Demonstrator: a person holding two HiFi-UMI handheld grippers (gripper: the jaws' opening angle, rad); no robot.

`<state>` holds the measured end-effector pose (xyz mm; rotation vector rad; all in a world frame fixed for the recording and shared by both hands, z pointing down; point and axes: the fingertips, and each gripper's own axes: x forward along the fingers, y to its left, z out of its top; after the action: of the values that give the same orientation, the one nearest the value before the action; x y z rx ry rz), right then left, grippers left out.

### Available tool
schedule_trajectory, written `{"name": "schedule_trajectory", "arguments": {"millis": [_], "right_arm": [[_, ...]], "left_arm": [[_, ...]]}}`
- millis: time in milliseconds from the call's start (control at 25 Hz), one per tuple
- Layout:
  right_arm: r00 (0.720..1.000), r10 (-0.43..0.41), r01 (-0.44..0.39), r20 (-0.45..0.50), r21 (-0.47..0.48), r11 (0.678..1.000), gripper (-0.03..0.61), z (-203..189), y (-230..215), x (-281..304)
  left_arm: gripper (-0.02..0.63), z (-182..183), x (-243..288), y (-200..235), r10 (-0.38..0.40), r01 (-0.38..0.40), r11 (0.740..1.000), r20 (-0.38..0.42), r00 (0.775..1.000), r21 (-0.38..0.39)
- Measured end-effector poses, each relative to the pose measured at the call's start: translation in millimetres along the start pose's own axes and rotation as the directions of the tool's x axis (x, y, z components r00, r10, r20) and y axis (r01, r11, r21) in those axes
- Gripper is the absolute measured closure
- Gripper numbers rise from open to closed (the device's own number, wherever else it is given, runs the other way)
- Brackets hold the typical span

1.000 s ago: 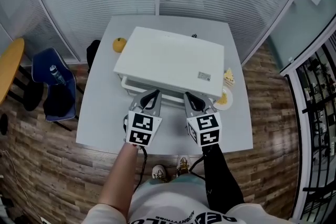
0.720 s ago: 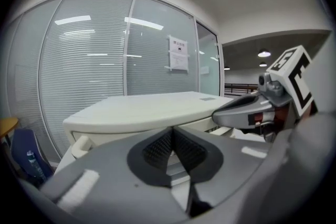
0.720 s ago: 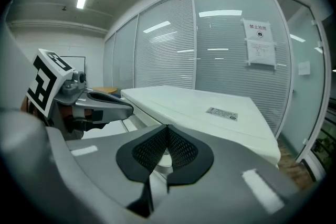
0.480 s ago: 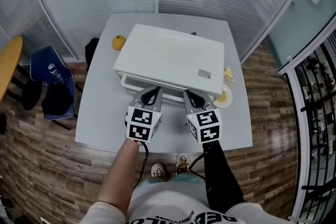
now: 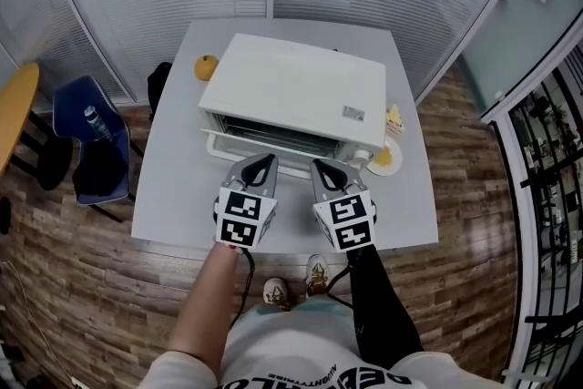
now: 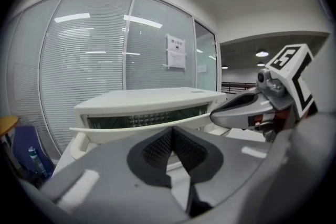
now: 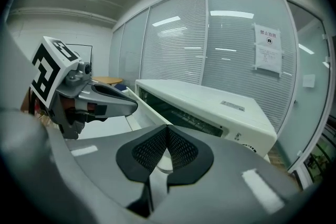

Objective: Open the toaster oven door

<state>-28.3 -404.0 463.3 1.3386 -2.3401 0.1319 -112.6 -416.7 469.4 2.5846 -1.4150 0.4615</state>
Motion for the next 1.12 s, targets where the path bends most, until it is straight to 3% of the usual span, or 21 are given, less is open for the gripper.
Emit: {"name": "schedule_trajectory", "arguments": {"millis": [560,1120], "right_arm": [[0.999,-0.028,0.023,-0.036,-0.114,0.993,0.577,-48,56,-22],[0.995,-0.005,-0.004,-0.096,-0.089,0.996,0.577,-116,111,-35]], "left_arm": [[0.557,-52,-34,-23,-0.012,0.013,1.0,-0.057,0.998,0.018],[0.557,-128,-56,-41,-0.031,0.026,0.999,-0.168,0.985,-0.033]]}}
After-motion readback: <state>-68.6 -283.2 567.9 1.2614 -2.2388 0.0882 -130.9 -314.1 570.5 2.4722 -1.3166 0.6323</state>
